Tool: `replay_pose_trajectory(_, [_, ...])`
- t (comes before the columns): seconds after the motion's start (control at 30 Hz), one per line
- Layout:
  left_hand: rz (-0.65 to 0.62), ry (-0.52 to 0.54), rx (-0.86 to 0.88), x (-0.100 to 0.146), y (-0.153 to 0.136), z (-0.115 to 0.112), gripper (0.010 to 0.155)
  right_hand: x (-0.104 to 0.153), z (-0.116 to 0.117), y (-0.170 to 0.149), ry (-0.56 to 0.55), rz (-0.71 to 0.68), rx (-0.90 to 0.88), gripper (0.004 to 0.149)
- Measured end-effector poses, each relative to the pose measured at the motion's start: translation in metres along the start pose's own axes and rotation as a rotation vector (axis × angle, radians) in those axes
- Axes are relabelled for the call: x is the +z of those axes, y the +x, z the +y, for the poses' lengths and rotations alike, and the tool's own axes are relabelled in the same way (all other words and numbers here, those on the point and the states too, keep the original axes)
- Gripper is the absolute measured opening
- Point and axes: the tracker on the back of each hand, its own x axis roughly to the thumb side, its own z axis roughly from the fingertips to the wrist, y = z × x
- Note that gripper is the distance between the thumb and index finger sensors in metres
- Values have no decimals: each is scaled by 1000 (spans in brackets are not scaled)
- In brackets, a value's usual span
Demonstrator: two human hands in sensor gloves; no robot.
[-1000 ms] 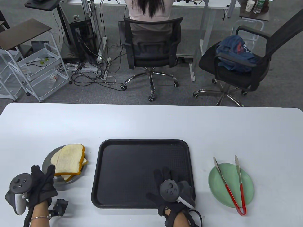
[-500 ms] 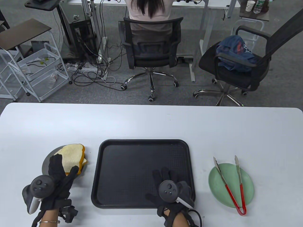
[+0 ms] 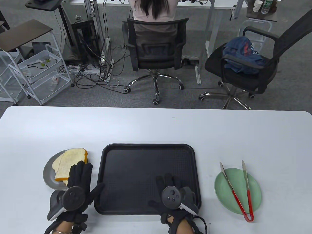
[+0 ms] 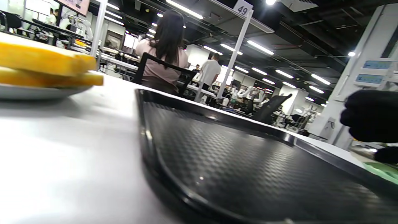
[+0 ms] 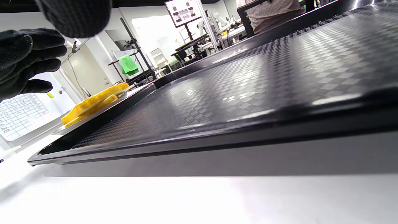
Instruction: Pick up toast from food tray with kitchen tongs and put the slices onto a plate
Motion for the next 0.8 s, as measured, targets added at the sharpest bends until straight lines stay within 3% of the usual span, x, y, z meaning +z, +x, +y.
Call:
replay_pose_trajectory(0.4, [-79, -80, -147, -4, 22, -18, 94, -1, 2, 3, 13, -4, 5, 93])
replay_pose_trajectory(0.8, [-68, -116, -233, -8, 21, -28, 93, -2, 3, 5, 29, -3, 6, 93])
